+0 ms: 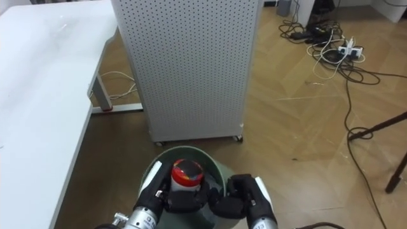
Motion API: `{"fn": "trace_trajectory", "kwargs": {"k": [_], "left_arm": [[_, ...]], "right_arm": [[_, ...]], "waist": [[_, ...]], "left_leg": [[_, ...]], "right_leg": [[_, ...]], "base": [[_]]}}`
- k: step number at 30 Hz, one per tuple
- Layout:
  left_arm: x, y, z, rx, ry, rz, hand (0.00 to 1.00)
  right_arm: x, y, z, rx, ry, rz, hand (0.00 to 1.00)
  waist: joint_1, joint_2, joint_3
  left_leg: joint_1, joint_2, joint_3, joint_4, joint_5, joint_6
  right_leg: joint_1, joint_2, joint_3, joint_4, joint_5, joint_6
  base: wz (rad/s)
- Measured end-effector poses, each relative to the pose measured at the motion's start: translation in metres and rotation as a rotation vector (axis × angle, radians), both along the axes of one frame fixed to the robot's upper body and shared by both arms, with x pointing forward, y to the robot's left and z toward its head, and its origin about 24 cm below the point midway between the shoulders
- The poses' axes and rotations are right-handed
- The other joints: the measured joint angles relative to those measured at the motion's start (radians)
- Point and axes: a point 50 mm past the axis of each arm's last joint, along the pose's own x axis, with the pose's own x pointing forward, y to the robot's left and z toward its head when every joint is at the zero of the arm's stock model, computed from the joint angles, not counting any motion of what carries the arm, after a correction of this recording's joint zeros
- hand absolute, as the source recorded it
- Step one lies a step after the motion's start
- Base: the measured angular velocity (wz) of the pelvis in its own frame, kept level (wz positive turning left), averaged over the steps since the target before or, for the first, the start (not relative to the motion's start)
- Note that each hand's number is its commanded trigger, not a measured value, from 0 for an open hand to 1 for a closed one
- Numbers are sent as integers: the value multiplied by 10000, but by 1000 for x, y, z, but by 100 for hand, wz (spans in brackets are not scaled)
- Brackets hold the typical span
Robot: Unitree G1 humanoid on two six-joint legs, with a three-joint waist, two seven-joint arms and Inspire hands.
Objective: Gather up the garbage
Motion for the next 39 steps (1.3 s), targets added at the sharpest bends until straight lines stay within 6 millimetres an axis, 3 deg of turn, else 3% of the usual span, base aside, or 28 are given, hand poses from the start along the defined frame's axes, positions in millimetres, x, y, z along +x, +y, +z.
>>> {"fn": "trace_trajectory", "kwargs": {"k": [10,18,39], "left_arm": [[1,10,-1,252,-23,109,0],[2,11,2,227,-144,103,0],[1,8,1,148,-98,-18,0]], "right_arm": [[0,-1,0,-18,-38,-182,100],[0,-4,-1,-172,6,-250,100],[-1,-5,-1,-160,44,-18,100]], "waist": [[51,29,-14],[304,51,-15],[255,41,-19]], "left_leg": [[3,-6,0,11,1,0],[-140,-6,-7,118,-1,3],[-94,-24,-1,121,0,5]], "right_leg": [[-21,-10,-5,26,0,0],[-149,-24,-3,116,0,0],[-100,-30,8,22,-2,6]], "base": [[0],[0],[0]]}}
